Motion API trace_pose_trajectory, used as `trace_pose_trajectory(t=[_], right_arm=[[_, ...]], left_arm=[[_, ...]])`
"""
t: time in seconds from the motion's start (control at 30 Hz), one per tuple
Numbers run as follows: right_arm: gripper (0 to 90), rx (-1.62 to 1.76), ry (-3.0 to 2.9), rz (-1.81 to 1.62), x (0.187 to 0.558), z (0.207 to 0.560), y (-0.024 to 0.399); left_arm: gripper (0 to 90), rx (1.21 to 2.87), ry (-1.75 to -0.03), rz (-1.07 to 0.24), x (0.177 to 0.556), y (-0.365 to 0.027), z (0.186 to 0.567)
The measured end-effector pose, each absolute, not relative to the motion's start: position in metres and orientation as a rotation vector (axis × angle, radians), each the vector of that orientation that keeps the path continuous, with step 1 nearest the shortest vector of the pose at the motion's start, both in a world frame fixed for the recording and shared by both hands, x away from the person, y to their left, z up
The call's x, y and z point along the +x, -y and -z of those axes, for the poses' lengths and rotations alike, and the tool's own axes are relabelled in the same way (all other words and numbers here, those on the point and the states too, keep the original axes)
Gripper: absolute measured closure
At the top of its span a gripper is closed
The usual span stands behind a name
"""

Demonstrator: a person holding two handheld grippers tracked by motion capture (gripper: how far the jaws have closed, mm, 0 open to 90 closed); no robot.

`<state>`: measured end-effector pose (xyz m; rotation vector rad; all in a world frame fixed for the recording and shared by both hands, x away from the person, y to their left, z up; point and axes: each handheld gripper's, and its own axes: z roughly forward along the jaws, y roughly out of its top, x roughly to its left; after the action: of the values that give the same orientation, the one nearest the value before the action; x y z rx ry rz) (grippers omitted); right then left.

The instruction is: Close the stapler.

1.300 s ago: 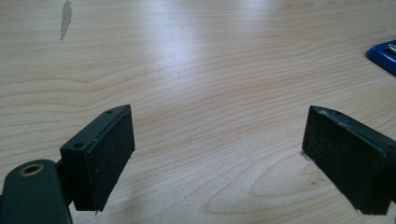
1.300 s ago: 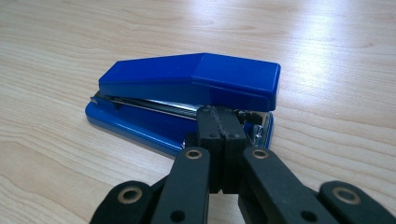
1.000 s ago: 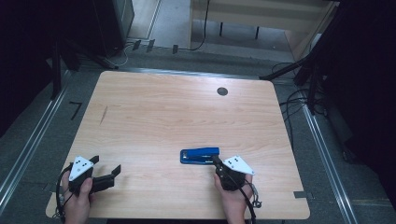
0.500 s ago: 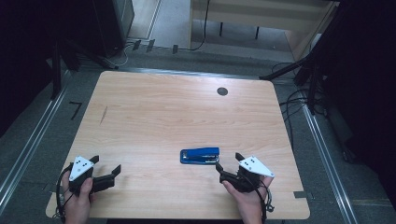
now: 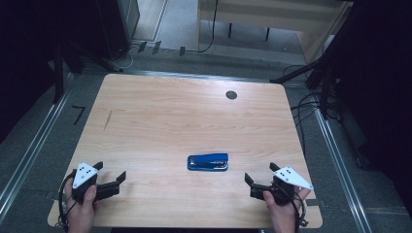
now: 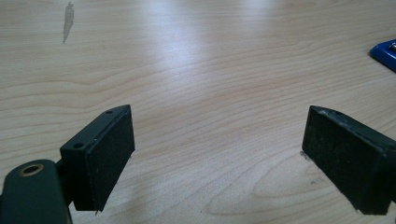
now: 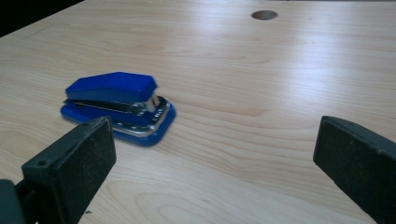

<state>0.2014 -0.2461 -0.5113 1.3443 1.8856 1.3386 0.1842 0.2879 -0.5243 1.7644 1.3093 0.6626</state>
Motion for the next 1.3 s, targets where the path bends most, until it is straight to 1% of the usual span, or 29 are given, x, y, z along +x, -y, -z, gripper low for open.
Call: trace_pose_trajectory(t=[0.53, 0.8, 0.93, 1.1, 1.3], right_arm=[[0.0, 1.417, -1.790, -1.313, 0.187, 0.520, 0.321], [0.0, 1.465, -1.762, -1.281, 0.180, 0.531, 0.356], [0.0, 1.484, -1.765, -1.261, 0.179, 0.539, 0.366], [0.0, 1.506, -1.793, -1.251, 0.181, 0.551, 0.367], [0.0, 1.506, -1.806, -1.232, 0.183, 0.551, 0.366]], left_arm=[[9.5, 1.766, -1.310, -0.672, 0.184, -0.287, 0.524], [9.5, 1.761, -1.319, -0.676, 0.184, -0.288, 0.524], [9.5, 1.759, -1.319, -0.680, 0.184, -0.288, 0.524], [9.5, 1.759, -1.318, -0.673, 0.184, -0.288, 0.524], [9.5, 1.766, -1.319, -0.670, 0.184, -0.288, 0.524]])
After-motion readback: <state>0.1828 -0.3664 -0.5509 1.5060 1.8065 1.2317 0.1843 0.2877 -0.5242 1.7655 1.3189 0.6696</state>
